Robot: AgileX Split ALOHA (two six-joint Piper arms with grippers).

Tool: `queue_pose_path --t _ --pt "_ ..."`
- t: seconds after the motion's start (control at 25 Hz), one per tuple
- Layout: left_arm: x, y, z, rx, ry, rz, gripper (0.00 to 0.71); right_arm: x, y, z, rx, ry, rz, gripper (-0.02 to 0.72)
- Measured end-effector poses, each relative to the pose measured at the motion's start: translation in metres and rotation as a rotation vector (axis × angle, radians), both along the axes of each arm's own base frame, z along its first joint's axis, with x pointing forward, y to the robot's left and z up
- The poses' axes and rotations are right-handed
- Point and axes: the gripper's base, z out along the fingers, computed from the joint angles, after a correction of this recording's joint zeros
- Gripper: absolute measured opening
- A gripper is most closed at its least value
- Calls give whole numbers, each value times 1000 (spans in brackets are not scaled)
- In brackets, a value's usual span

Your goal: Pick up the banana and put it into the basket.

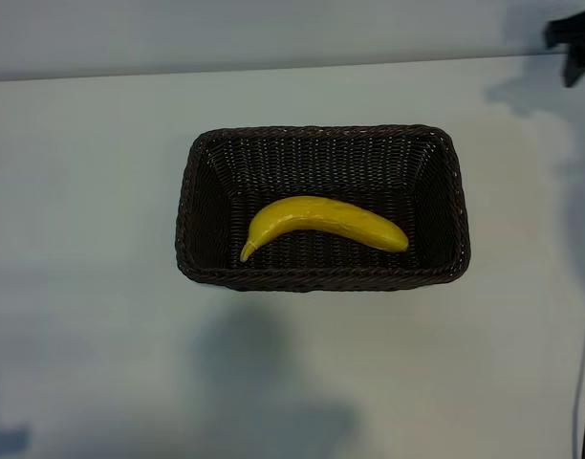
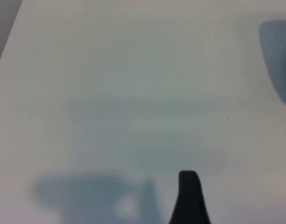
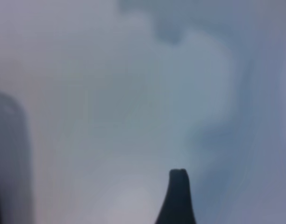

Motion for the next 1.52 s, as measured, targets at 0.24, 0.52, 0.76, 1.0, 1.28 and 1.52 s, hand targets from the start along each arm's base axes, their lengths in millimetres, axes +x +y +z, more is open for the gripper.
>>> queue_pose_path --t 0.24,0.52,0.76,1.0,1.28,1.52 --pt "0 0 0 0 0 0 558 -13 -43 -2 -16 111 -85 601" --pt "0 0 0 0 0 0 558 -29 -55 -6 -32 156 -105 563" --pt "0 0 0 -1 0 0 558 -80 -47 -8 -23 237 -96 534" --pt "0 0 0 -1 0 0 558 -153 -34 -7 -13 289 -86 526" --pt "0 0 0 -1 0 0 558 -241 -18 -6 -11 228 -92 526" --pt "0 0 0 -1 0 0 558 -300 -6 -7 -12 35 -101 526"
